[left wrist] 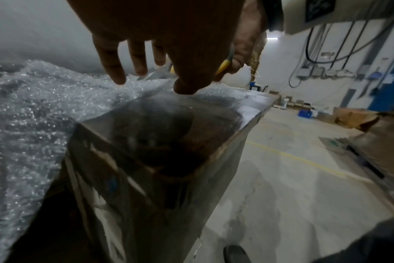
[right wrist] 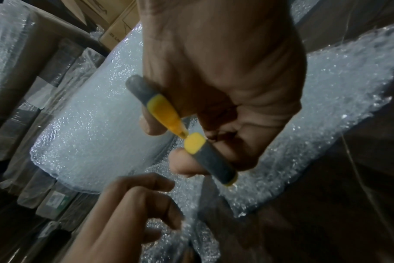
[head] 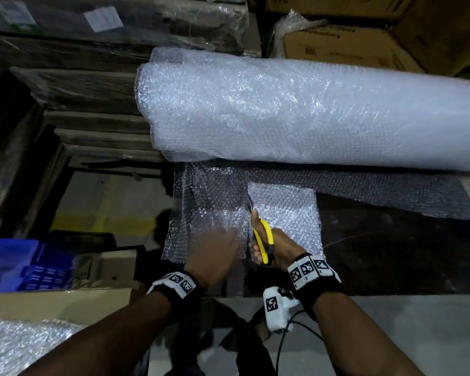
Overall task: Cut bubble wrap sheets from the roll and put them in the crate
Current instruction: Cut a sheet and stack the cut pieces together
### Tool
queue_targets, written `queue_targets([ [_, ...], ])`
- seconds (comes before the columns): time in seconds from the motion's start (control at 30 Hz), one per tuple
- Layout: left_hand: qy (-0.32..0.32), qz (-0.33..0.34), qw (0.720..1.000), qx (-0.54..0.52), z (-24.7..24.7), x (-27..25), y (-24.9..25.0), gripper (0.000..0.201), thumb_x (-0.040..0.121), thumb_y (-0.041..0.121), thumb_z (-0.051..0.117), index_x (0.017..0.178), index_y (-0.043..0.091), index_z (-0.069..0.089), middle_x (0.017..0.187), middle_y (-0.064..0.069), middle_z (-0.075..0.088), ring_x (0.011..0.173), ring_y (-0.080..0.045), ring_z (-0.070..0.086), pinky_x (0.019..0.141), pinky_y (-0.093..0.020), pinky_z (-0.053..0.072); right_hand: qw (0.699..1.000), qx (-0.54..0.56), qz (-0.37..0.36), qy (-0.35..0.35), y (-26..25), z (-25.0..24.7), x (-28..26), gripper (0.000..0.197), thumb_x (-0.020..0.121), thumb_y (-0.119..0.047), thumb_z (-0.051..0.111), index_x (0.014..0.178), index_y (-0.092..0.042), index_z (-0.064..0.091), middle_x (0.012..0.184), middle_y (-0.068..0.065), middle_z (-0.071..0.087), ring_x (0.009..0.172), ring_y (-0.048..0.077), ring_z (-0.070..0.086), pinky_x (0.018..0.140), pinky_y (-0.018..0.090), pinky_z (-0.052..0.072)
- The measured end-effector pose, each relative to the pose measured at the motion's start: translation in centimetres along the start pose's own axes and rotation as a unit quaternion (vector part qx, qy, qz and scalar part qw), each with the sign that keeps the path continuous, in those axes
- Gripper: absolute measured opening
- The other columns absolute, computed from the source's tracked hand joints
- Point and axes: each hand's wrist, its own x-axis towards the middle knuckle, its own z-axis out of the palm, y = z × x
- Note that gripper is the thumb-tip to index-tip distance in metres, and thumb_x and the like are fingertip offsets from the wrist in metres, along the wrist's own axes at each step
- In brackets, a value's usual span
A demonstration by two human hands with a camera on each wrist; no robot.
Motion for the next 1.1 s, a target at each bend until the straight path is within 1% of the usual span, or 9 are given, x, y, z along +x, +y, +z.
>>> queue_targets([
  [0.07, 0.005, 0.037, 0.999, -0.003, 0.1, 0.0, 0.0, 0.022, 0.089, 0.019, 0.047, 0.102, 0.009, 0.061, 0.129, -0.016, 0.058, 0.104, -0.036, 0.061, 0.074, -0.05, 0.056, 1.0, 0.006, 0.005, -0.005, -0.4, -0.1, -0.2, 0.08, 0.061, -0.089, 0.059, 0.066, -0.009, 0.053, 0.051, 0.005, 0.05, 0.042, 0.02, 0.049, 0.045, 0.024, 0.042],
  [0.13, -0.002, 0.093, 0.996, 0.008, 0.5, -0.1, 0.1, 0.027, 0.089, 0.022, 0.041, 0.105, 0.011, 0.06, 0.127, -0.015, 0.06, 0.099, -0.034, 0.063, 0.071, -0.047, 0.055, 1.0, -0.007, 0.003, -0.009, -0.8, -0.3, -0.4, 0.079, 0.058, -0.09, 0.057, 0.065, -0.011, 0.051, 0.05, 0.005, 0.049, 0.041, 0.02, 0.048, 0.044, 0.024, 0.041],
  [0.2, -0.023, 0.148, 0.988, 0.031, 0.6, -0.2, 0.1, 0.028, 0.089, 0.026, 0.05, 0.114, 0.016, 0.055, 0.131, -0.012, 0.055, 0.097, -0.031, 0.061, 0.071, -0.045, 0.052, 1.0, -0.021, -0.003, -0.017, -0.8, -0.6, -0.5, 0.077, 0.062, -0.089, 0.055, 0.064, -0.012, 0.051, 0.053, 0.005, 0.051, 0.043, 0.02, 0.05, 0.046, 0.025, 0.042],
  [0.33, -0.085, 0.19, 0.977, 0.051, 0.2, 0.0, 0.0, 0.068, 0.073, 0.034, 0.071, 0.134, 0.025, 0.043, 0.139, -0.01, 0.039, 0.095, -0.031, 0.055, 0.07, -0.046, 0.052, 0.999, -0.031, -0.008, -0.032, -0.7, -1.3, -0.6, 0.077, 0.064, -0.091, 0.056, 0.062, -0.014, 0.053, 0.057, 0.007, 0.051, 0.048, 0.021, 0.052, 0.049, 0.027, 0.044],
  [0.43, -0.116, 0.193, 0.973, 0.055, -0.4, 0.5, 0.2, 0.076, 0.078, 0.035, 0.07, 0.144, 0.03, 0.032, 0.141, -0.007, 0.035, 0.1, -0.033, 0.053, 0.072, -0.047, 0.05, 0.998, -0.046, -0.005, -0.038, -1.0, -1.4, -0.4, 0.078, 0.067, -0.091, 0.054, 0.061, -0.013, 0.052, 0.057, 0.008, 0.051, 0.048, 0.021, 0.053, 0.05, 0.027, 0.046],
  [0.53, -0.174, 0.184, 0.966, 0.056, -1.1, 1.0, 0.7, 0.086, 0.075, 0.038, 0.073, 0.146, 0.028, 0.026, 0.142, -0.007, 0.023, 0.109, -0.034, 0.04, 0.079, -0.05, 0.046, 0.998, -0.05, -0.002, -0.043, -1.2, -1.3, -0.2, 0.08, 0.066, -0.092, 0.052, 0.065, -0.011, 0.052, 0.059, 0.008, 0.053, 0.048, 0.021, 0.056, 0.05, 0.026, 0.048],
  [0.73, -0.237, 0.161, 0.957, 0.051, -2.4, 1.6, 1.2, 0.057, 0.085, 0.033, 0.068, 0.135, 0.028, 0.039, 0.136, -0.004, 0.031, 0.116, -0.037, 0.042, 0.087, -0.053, 0.044, 0.998, -0.046, -0.005, -0.034, -1.8, -1.0, 0.2, 0.074, 0.07, -0.088, 0.052, 0.064, -0.014, 0.05, 0.059, 0.006, 0.051, 0.046, 0.018, 0.053, 0.046, 0.021, 0.046],
  [0.93, -0.246, 0.151, 0.957, 0.042, -3.6, 1.9, 1.7, 0.062, 0.089, 0.039, 0.065, 0.143, 0.024, 0.037, 0.147, -0.006, 0.028, 0.124, -0.039, 0.036, 0.095, -0.056, 0.041, 0.998, -0.063, -0.027, -0.01, -2.0, -0.4, 1.4, 0.08, 0.063, -0.091, 0.055, 0.058, -0.011, 0.051, 0.05, 0.006, 0.052, 0.041, 0.019, 0.052, 0.045, 0.022, 0.042],
  [1.1, -0.241, 0.139, 0.96, 0.042, -3.2, 1.7, 1.7, 0.057, 0.094, 0.036, 0.059, 0.145, 0.027, 0.037, 0.148, -0.004, 0.029, 0.126, -0.043, 0.037, 0.095, -0.058, 0.039, 0.999, -0.039, -0.016, -0.029, -2.6, -0.5, 1.8, 0.083, 0.065, -0.091, 0.056, 0.073, -0.008, 0.057, 0.059, 0.007, 0.054, 0.049, 0.021, 0.055, 0.05, 0.025, 0.047],
])
